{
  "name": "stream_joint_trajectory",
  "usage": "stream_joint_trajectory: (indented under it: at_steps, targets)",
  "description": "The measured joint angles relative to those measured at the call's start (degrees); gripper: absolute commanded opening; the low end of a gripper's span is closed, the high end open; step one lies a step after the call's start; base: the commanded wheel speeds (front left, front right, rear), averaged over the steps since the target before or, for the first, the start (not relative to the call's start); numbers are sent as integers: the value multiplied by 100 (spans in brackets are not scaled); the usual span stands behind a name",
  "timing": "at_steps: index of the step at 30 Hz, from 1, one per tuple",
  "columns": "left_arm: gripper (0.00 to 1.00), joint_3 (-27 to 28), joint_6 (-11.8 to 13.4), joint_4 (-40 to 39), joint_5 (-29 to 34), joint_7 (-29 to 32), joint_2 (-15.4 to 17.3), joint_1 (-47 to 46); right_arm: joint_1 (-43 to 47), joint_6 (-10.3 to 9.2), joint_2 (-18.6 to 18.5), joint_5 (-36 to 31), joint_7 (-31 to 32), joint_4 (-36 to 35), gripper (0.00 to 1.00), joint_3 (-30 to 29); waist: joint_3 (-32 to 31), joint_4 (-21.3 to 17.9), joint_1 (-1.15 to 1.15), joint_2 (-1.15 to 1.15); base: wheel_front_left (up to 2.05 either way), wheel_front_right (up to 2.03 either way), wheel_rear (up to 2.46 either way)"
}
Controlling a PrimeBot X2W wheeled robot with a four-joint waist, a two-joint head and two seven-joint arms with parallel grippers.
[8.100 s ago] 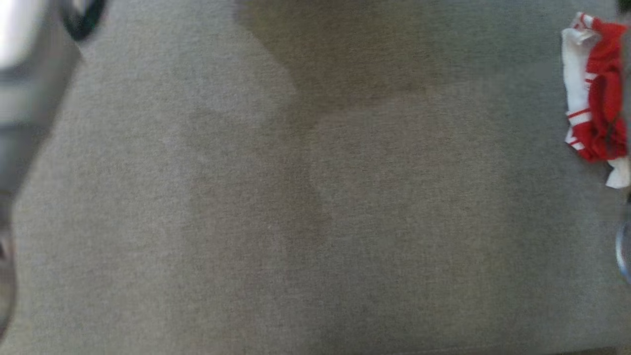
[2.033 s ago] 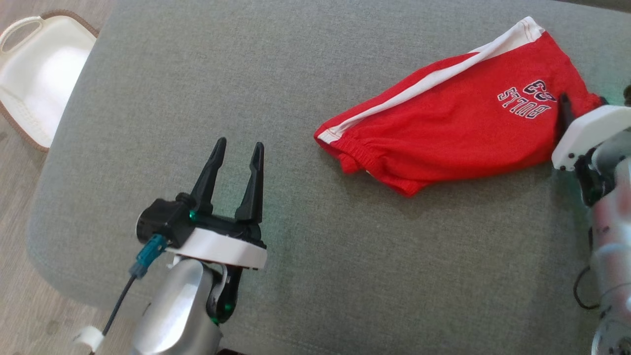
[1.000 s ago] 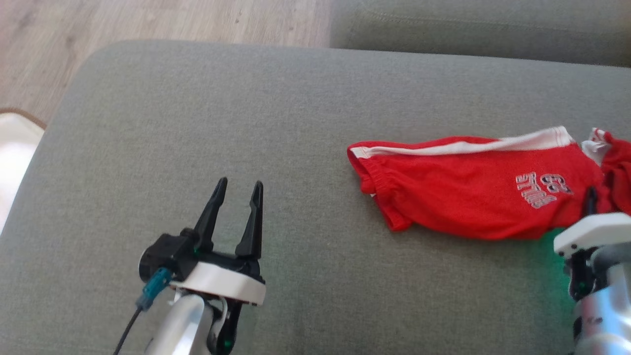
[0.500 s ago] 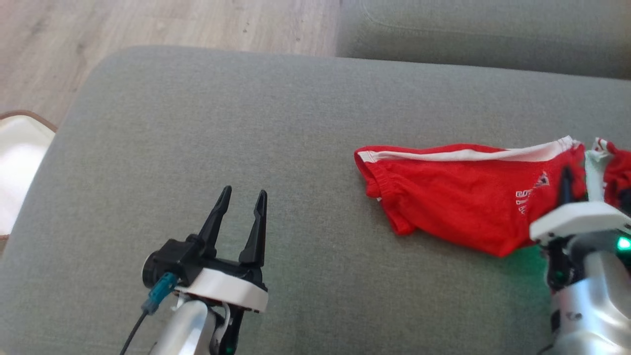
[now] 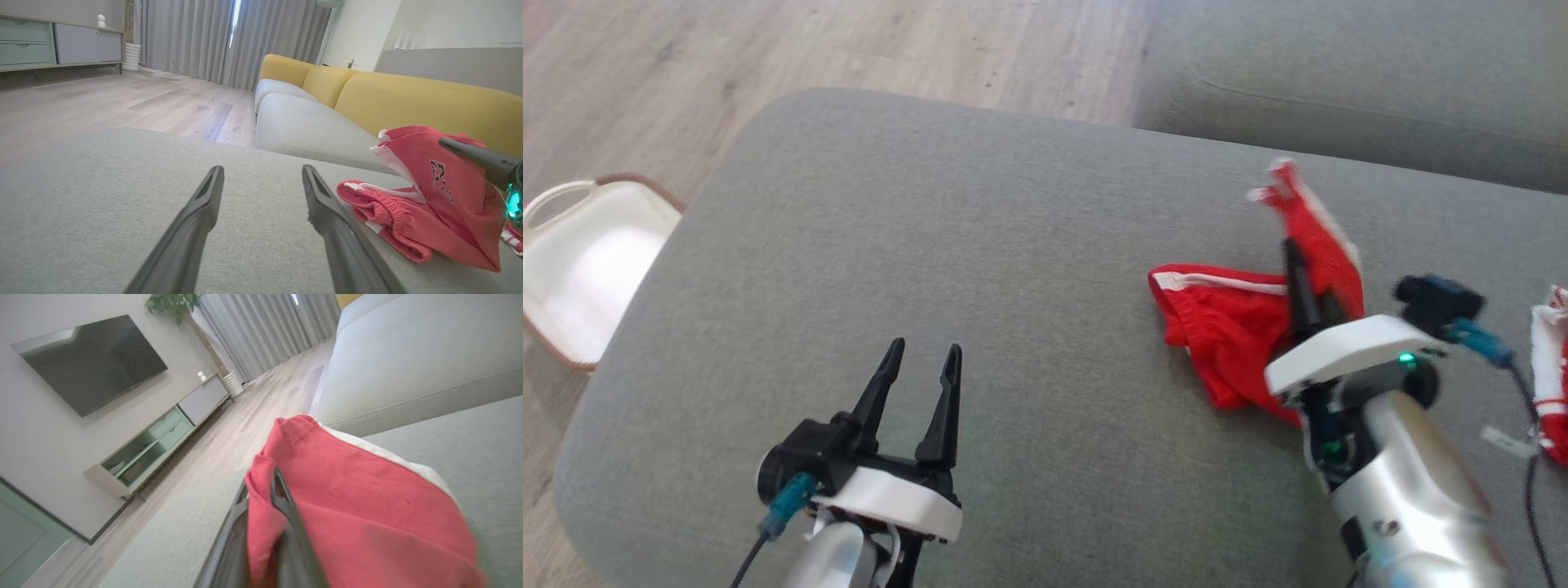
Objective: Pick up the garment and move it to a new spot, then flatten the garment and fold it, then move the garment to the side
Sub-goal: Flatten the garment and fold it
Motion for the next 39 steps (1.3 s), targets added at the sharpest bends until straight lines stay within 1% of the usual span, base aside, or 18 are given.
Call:
stream_joint_trajectory:
  at_steps: [5,9,13,17,18,21,23,26,29,30,31,34,36,39]
  targets:
    - [100,53,0,11,0,0,23,1,-3,0,-82,247,-115,136,0,903,-41,189,0,0,0,0,0]
    - [100,62,0,14,0,0,31,13,-5,0,-216,397,-180,393,0,1501,-58,299,0,0,0,0,0]
    - [100,75,0,13,0,0,33,34,-9,0,-350,433,-261,679,0,2073,-66,337,0,0,0,0,0]
    - [100,97,0,13,4,0,35,92,-14,0,-365,525,-275,871,0,2719,-76,297,1,0,0,0,0]
    - [100,100,1,15,5,0,35,127,-19,0,-367,528,-271,924,100,2900,-79,273,0,0,0,0,0]
    - [100,110,1,26,4,0,38,168,-41,0,-390,480,-191,1120,100,3465,-81,176,0,0,0,0,0]
    - [100,119,2,22,4,0,37,166,-52,0,-394,499,-191,1136,100,3729,-83,96,1,0,0,0,0]
    - [100,176,8,-1,4,0,37,165,-162,0,-417,599,-253,1114,100,3912,-90,-61,0,0,0,0,0]
    - [100,287,19,-81,3,0,38,164,-343,0,-505,730,-450,948,100,3839,-94,-258,1,0,0,0,0]
    - [100,320,44,-133,3,1,37,164,-408,0,-542,743,-500,879,100,3758,-96,-332,1,0,0,0,0]
    - [100,424,60,-246,4,0,33,162,-516,0,-657,738,-569,713,100,3524,-101,-495,1,0,0,0,0]
    - [100,593,77,-424,5,0,33,164,-572,0,-886,523,-612,527,100,2939,-114,-751,1,0,0,0,0]
    - [100,702,108,-559,8,0,33,164,-565,0,-1058,116,-612,283,100,2366,-122,-931,1,0,0,0,0]
    - [100,865,109,-739,60,0,29,164,-409,0,-1161,-617,-628,-157,100,1367,-120,-1189,1,0,0,0,0]
